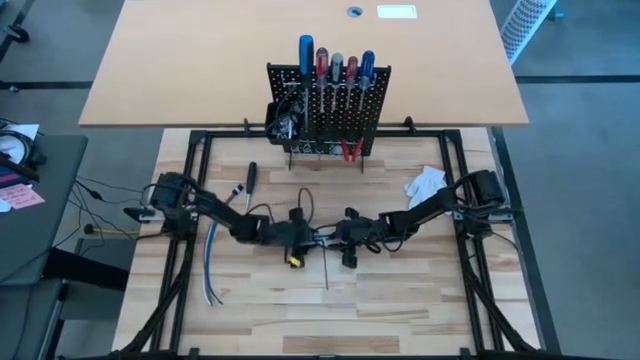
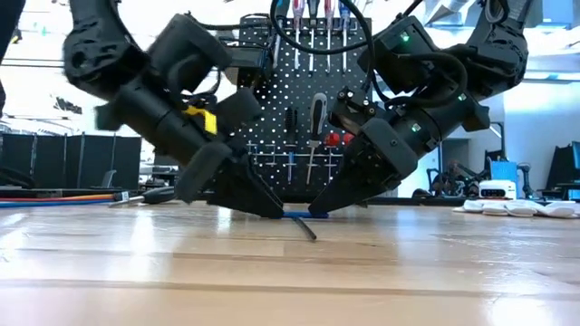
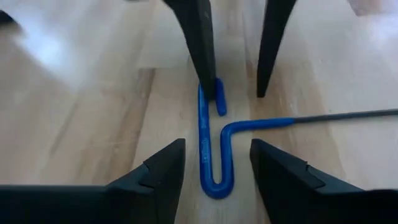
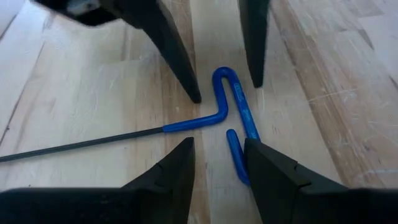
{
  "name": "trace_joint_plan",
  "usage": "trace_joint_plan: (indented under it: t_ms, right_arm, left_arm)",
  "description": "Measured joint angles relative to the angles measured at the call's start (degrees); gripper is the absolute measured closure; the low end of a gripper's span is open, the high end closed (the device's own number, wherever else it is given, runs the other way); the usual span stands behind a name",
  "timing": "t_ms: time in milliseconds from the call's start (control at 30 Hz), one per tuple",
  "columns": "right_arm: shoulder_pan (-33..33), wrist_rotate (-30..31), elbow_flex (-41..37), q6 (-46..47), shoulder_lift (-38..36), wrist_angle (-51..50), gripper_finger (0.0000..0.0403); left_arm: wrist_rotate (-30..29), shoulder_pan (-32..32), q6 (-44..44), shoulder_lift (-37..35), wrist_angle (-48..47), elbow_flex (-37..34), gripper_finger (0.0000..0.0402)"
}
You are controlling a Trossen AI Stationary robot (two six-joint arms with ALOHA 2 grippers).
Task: Hang tools onto peg board
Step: Hang the blue pick tool on the black pegboard
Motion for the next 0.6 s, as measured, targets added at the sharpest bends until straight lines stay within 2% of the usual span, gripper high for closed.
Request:
trace_joint_plan:
  t_ms: [167, 300, 467, 600]
  right_arm:
    - [0.00, 0.13, 0.00, -0.09, 0.00, 0.02, 0.0255]
    - [0.00, 0.27, -0.12, -1.75, -1.58, -1.66, 0.0255]
    - [0.12, 0.29, -0.09, -4.00, -7.33, -3.62, 0.0255]
    - [0.63, 0.29, -0.44, -4.49, -10.61, -6.89, 0.0255]
  left_arm:
    - [6.80, 4.05, -2.07, -0.30, -7.50, 1.91, 0.0238]
    - [13.34, 6.04, 0.89, -0.26, -9.16, 2.16, 0.0294]
    - [13.79, 6.63, 2.44, -0.26, -9.90, 2.10, 0.0384]
    - [12.90, 6.63, 2.72, -0.79, -9.23, 2.09, 0.0396]
